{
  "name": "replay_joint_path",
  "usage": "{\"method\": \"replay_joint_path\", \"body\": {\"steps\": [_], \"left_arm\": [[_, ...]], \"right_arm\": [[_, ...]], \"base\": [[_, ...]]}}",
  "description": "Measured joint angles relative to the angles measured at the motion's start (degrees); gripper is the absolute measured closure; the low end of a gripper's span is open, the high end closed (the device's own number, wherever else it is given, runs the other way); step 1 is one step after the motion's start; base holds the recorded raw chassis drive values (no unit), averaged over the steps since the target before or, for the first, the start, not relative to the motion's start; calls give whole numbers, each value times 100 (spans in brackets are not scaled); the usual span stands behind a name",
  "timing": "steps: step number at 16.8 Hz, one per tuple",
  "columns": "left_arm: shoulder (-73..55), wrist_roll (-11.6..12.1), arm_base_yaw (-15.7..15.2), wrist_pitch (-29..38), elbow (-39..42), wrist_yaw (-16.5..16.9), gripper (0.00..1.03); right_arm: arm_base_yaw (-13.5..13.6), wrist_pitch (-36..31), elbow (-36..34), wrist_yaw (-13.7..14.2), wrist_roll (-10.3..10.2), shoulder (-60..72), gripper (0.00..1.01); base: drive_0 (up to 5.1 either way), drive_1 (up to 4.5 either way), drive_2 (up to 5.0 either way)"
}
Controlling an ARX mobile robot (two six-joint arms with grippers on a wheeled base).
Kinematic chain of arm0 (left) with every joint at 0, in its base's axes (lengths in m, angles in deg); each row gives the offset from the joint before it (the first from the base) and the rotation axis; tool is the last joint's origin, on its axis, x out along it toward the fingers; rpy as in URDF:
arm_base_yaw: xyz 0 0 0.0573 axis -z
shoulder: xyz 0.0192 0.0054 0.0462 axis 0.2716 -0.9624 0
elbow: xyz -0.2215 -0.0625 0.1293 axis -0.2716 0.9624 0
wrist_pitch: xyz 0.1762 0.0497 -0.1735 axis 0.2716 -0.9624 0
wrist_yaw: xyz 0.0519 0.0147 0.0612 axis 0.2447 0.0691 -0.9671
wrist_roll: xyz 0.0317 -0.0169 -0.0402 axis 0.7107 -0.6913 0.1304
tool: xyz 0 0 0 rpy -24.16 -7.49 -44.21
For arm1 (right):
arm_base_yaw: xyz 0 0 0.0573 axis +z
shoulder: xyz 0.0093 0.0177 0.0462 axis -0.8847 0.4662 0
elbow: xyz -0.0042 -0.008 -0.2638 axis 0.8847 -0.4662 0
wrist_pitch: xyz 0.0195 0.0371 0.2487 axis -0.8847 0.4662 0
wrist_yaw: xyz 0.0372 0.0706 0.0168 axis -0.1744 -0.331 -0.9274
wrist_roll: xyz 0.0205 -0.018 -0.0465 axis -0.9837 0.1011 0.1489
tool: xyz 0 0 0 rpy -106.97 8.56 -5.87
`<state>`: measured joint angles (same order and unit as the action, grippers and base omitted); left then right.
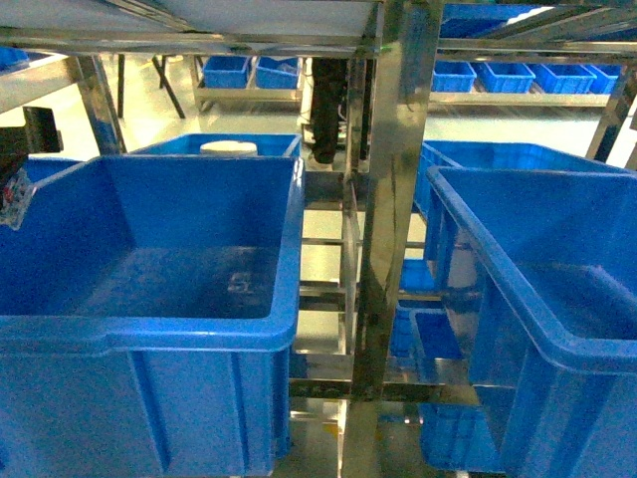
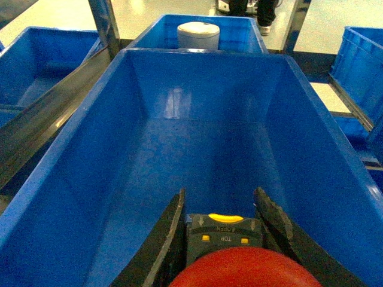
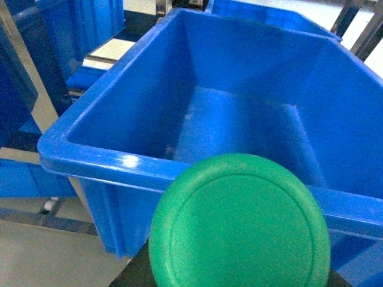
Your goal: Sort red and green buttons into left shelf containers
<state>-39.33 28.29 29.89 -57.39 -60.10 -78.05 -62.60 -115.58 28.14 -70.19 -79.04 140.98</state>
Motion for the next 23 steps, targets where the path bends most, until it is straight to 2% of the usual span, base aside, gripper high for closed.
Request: {"method": "replay_joint_path", "body": {"steps": [5, 8, 13, 15, 16, 17, 19, 20, 23], "left_arm": [[-15, 2, 2, -17, 0, 7, 73], [-17, 0, 2, -35, 0, 4, 73], [-15, 2, 2, -35, 0, 7, 73], [-15, 0, 2, -33, 0, 4, 73], [-15, 2, 2, -35, 2, 7, 73], [-15, 2, 2, -33, 0, 4, 73], [-15, 2, 2, -35, 0, 7, 73], [-15, 0, 2, -33, 0, 7, 73], [-15, 0, 2, -35, 0, 4, 73]], "right_arm": [[-13, 22, 9, -4, 24, 22, 75], [-57, 295, 531, -133, 232, 127, 75], [-240, 284, 1123, -166, 304, 778, 75], [-466, 310, 1886, -96, 426, 2013, 75], [-505, 96, 2347, -15, 466, 2844, 75], [-520, 162, 2756, -4, 498, 3456, 75], [-516, 957, 3807, 203, 557, 4876, 75], [-520, 1578, 4494, 337, 511, 5698, 75], [-525, 2481, 5713, 669, 295, 6972, 75]], "base": [[0, 0, 0], [0, 0, 0], [0, 0, 0], [0, 0, 0], [0, 0, 0], [0, 0, 0], [0, 0, 0], [0, 0, 0], [0, 0, 0]]}}
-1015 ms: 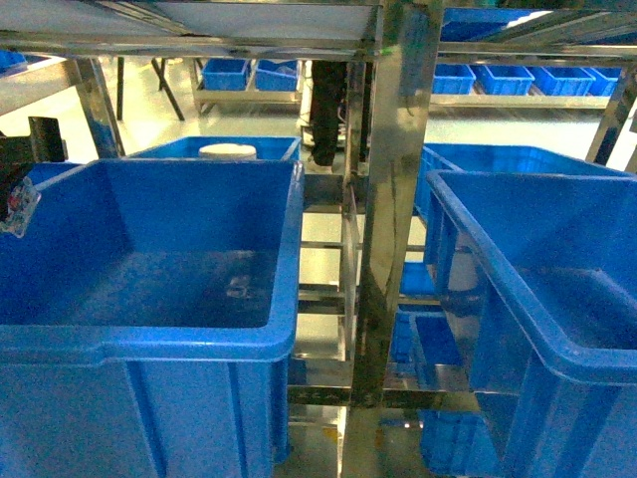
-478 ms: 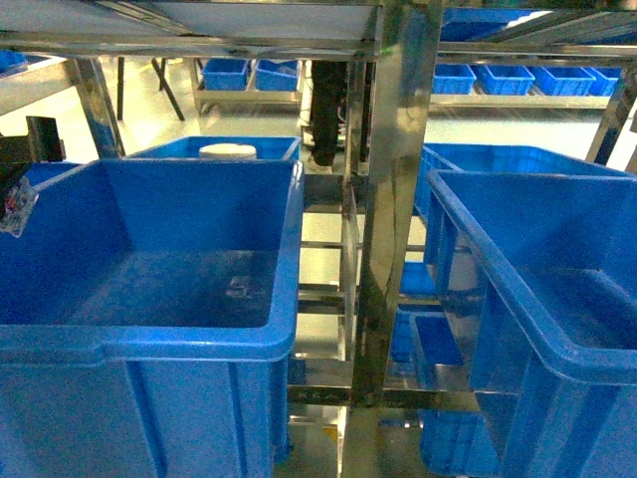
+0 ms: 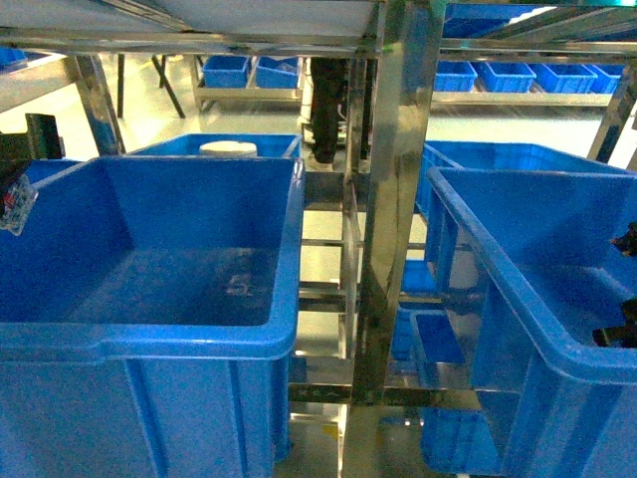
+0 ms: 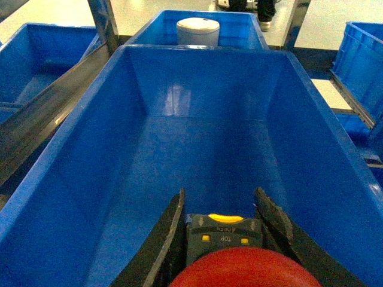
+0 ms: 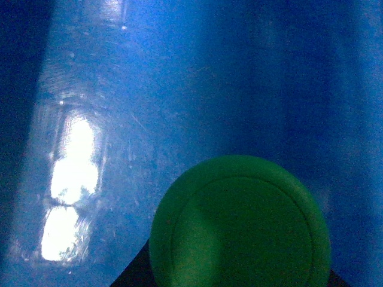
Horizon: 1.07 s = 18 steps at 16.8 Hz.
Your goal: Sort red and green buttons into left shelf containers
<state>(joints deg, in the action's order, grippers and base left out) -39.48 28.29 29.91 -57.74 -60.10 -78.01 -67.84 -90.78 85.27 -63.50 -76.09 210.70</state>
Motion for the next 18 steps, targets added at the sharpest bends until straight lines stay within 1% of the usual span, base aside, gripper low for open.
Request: {"method": "replay_joint_path", "body": {"steps": [1, 2, 3, 5, 7, 8, 9, 10, 12, 16, 17, 18], "left_arm": [[0, 2, 0, 2, 0, 0, 73], [0, 2, 0, 4, 0, 2, 73], [0, 0, 0, 2, 0, 2, 73], [2, 0, 0, 2, 0, 2, 73], [2, 0, 0, 2, 0, 2, 73], [2, 0, 0, 0, 0, 0, 73], [2, 2, 0, 4, 0, 2, 73], [2, 0, 0, 2, 0, 0, 73], [2, 0, 0, 4, 0, 2, 73], [2, 0, 0, 0, 0, 2, 73], [2, 0, 0, 0, 0, 2, 73], [2, 2, 0, 0, 0, 0, 73]], "right_arm": [[0, 66, 142, 15, -24, 114, 75], [-2, 68, 181, -39, -68, 79, 66], [-7, -24, 205, -52, -68, 0, 53], [2, -195, 192, -164, -35, -181, 29], [0, -400, 90, -197, -44, -391, 7], [0, -531, -52, -271, -79, -590, 1], [-2, -662, -201, -310, -87, -789, 4], [0, -828, -433, -455, -105, -1113, 3], [0, -1119, -876, -638, -85, -1751, 3], [-2, -1447, -1261, -699, -42, -2153, 3], [-4, -1622, -1517, -761, -11, -2389, 3], [-7, -1816, -2050, -970, 50, -2894, 3]], "base": [[0, 0, 0], [0, 0, 0], [0, 0, 0], [0, 0, 0], [0, 0, 0], [0, 0, 0], [0, 0, 0], [0, 0, 0], [0, 0, 0], [0, 0, 0], [0, 0, 0], [0, 0, 0]]}}
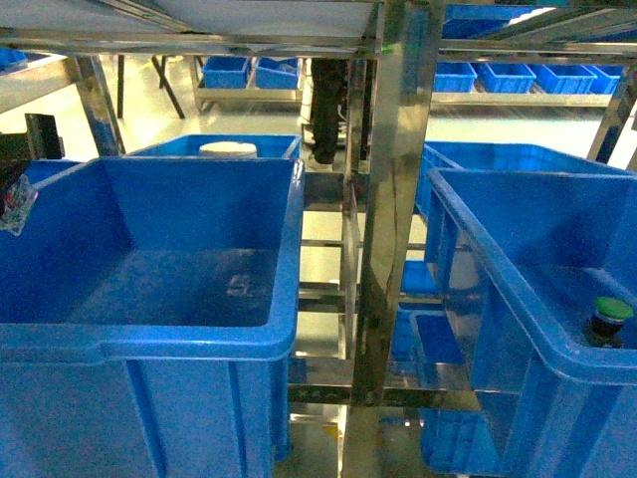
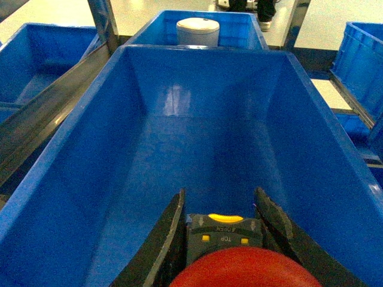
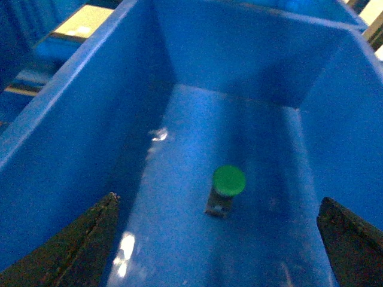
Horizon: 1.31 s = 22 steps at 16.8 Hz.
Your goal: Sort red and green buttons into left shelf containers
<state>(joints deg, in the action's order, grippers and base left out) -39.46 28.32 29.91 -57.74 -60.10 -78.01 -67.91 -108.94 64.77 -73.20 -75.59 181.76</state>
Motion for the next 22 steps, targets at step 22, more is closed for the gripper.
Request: {"method": "replay_joint_path", "body": {"steps": [22], "left_arm": [[-2277, 407, -640, -1685, -1910, 1198, 73]], "right_arm": [[44, -2470, -4214, -212, -463, -3086, 3]], "base": [[0, 0, 0]]}}
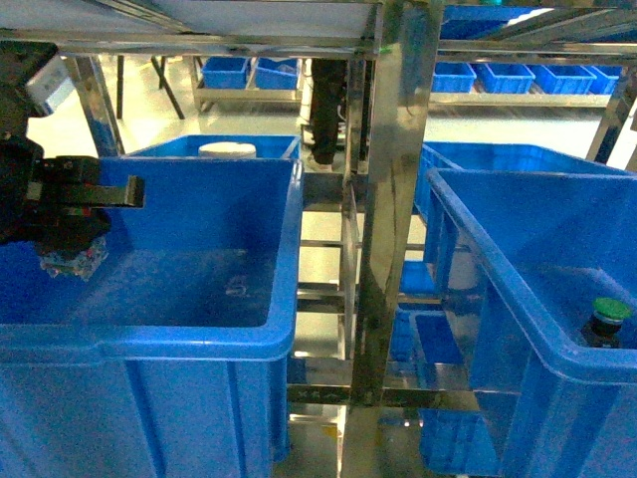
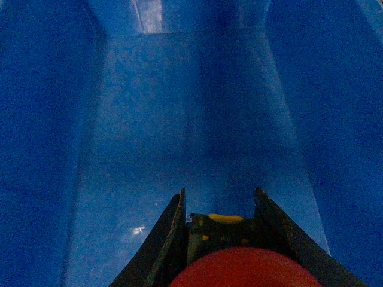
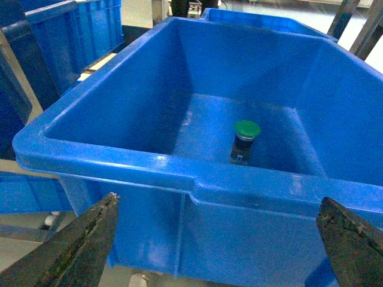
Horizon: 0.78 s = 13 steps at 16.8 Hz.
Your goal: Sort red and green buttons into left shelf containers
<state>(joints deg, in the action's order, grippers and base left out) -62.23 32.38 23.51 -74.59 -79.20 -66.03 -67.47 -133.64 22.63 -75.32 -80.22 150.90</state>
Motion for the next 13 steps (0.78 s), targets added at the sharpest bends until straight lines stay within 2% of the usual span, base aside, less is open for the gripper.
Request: {"method": "replay_joint_path", "body": {"steps": [2, 3, 7, 9, 11, 13], "left_arm": [[-697, 44, -87, -411, -748, 205, 73], [-990, 68, -111, -328, -979, 164, 73], [-2205, 273, -162, -1108, -2041, 306, 73], [-2509, 293, -160, -1322, -2218, 313, 73], [-2533, 306, -155, -1189, -2243, 332, 53], [-2481, 306, -133, -940, -2175, 339, 28]], "right_arm": [[0, 0, 0, 0, 0, 0, 3], [0, 0, 0, 0, 0, 0, 3], [0, 0, 0, 0, 0, 0, 3], [0, 0, 0, 0, 0, 0, 3], [0, 0, 0, 0, 0, 0, 3], [0, 0, 0, 0, 0, 0, 3]], "base": [[0, 0, 0], [0, 0, 0], [0, 0, 0], [0, 0, 0], [0, 0, 0], [0, 0, 0]]}}
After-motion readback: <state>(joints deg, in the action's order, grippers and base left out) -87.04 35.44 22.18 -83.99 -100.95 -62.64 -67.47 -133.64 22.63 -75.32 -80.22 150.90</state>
